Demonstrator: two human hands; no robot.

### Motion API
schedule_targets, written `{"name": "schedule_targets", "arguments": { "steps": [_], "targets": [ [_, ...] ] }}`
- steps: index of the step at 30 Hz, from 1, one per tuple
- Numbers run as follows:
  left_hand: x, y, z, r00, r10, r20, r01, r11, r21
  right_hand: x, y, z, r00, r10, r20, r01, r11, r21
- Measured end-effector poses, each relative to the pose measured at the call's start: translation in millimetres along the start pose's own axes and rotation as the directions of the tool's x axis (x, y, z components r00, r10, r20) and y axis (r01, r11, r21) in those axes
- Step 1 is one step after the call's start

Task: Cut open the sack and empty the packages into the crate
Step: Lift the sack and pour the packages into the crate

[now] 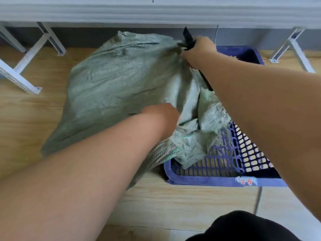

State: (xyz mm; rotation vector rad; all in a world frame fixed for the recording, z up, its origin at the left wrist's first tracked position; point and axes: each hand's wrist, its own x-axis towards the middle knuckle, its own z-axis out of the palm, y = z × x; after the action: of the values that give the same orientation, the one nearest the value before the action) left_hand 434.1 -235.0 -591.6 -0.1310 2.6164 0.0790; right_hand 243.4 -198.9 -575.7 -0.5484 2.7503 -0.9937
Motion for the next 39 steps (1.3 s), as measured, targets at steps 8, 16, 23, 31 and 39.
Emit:
{"name": "schedule_targets", "arguments": {
  "steps": [8, 16, 23, 31, 39],
  "targets": [
    [-3.8, 7.8, 3.7, 0.98, 0.112, 0.167, -0.136, 0.98, 0.146, -30.9, 11.5, -8.3, 0.999, 0.005, 0.04, 0.006, 0.961, -0.278],
    [2.0, 24.1, 2.8, 0.993, 0.121, 0.002, -0.119, 0.97, 0.212, -72.3, 52.9, -14.2, 0.647, 0.485, 0.589, -0.399, 0.873, -0.282],
    [6.4, 28.7, 37.9, 0.988, -0.02, -0.153, 0.046, 0.984, 0.171, -101.6, 95.1, 10.1, 0.5, 0.709, 0.497, -0.523, 0.705, -0.479],
    [16.8, 33.4, 39.9, 0.993, -0.059, -0.098, 0.085, 0.955, 0.285, -118.0, 114.3, 4.1, 0.504, 0.707, 0.496, -0.438, 0.705, -0.558],
    [22.0, 29.9, 36.0, 0.997, -0.051, 0.057, 0.027, 0.931, 0.365, -120.4, 148.7, -13.5, 0.752, 0.648, -0.12, -0.605, 0.607, -0.515]
  ]
}}
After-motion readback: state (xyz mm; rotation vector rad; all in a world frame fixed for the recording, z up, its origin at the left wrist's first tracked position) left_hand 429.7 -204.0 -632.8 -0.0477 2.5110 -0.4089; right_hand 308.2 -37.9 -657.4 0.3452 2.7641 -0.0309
